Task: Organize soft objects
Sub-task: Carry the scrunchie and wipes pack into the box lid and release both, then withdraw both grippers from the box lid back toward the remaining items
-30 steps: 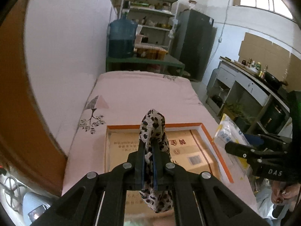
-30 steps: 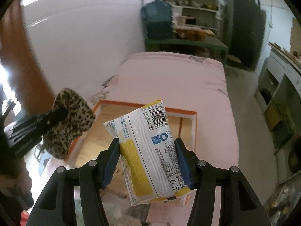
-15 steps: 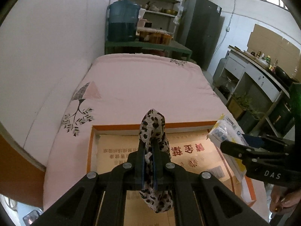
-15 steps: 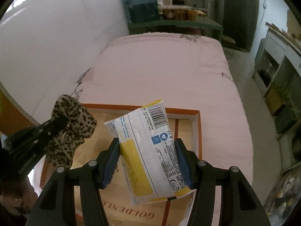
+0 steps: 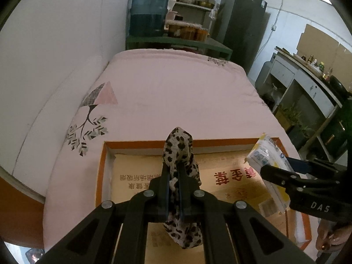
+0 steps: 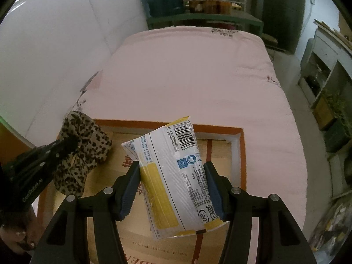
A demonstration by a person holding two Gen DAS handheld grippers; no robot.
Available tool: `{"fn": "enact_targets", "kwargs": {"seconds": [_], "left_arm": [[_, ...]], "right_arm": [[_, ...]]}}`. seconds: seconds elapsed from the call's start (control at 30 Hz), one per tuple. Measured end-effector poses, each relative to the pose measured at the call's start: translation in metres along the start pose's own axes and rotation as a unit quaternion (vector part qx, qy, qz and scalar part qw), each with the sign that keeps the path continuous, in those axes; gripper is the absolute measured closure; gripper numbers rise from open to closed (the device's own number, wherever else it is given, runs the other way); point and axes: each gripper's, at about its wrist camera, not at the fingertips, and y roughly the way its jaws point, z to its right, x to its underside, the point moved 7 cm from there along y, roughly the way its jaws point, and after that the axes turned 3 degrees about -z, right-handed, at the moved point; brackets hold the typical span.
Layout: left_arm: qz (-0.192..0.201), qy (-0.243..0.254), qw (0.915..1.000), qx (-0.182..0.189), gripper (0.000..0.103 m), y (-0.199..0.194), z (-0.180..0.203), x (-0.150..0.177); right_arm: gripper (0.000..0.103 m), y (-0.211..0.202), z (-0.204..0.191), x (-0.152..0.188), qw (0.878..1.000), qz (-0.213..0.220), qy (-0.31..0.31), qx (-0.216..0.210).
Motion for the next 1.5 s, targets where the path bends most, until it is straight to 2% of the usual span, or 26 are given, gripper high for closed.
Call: {"fn": "enact_targets", "kwargs": {"seconds": [0.47, 0.67, 0.77, 0.83, 0.9, 0.93, 1.1, 1.2, 1.4, 1.5], "left_arm": [[-0.038, -0.016, 0.9990, 0.017, 0.096, 0.022, -0.005, 0.010], [-0.051, -0.023, 0.9979, 0.033, 0.089, 0.025, -0.005, 0.011], [-0.048, -0.025, 0.9980, 0.032, 0.074, 0.024, -0.005, 0.011], [-0.039, -0.029, 0.9982, 0.034, 0.055, 0.020, -0.006, 0.010], [-0.029, -0.031, 0.9985, 0.035, 0.045, 0.015, -0.006, 0.009], [-0.025, -0.031, 0.9986, 0.035, 0.044, 0.013, -0.006, 0.009], [-0.005, -0.009, 0.9996, 0.027, 0.043, -0.004, 0.003, 0.007], [-0.006, 0.001, 0.9997, 0.025, 0.043, -0.013, 0.007, 0.008], [0.000, 0.002, 0.9998, 0.021, 0.043, -0.031, 0.011, 0.014], [0.015, 0.001, 0.9998, 0.015, 0.043, -0.044, 0.011, 0.016]], "right_arm": [[0.043, 0.020, -0.001, 0.004, 1.000, -0.012, -0.013, 0.011], [0.040, 0.023, 0.000, 0.009, 1.000, -0.016, -0.011, 0.004], [0.039, 0.022, 0.001, 0.010, 1.000, -0.009, -0.009, 0.008], [0.035, 0.018, 0.002, 0.009, 1.000, -0.001, -0.006, 0.007], [0.032, 0.013, 0.003, 0.008, 1.000, 0.007, -0.002, 0.005], [0.032, 0.011, 0.003, 0.009, 1.000, 0.009, -0.001, 0.004], [0.032, 0.000, 0.001, 0.012, 1.000, 0.017, -0.002, 0.003], [0.032, -0.006, -0.001, 0.015, 1.000, 0.021, -0.002, 0.001], [0.032, -0.022, -0.003, 0.019, 1.000, 0.031, 0.004, 0.001], [0.032, -0.032, -0.006, 0.024, 0.999, 0.037, 0.002, 0.000]]}}
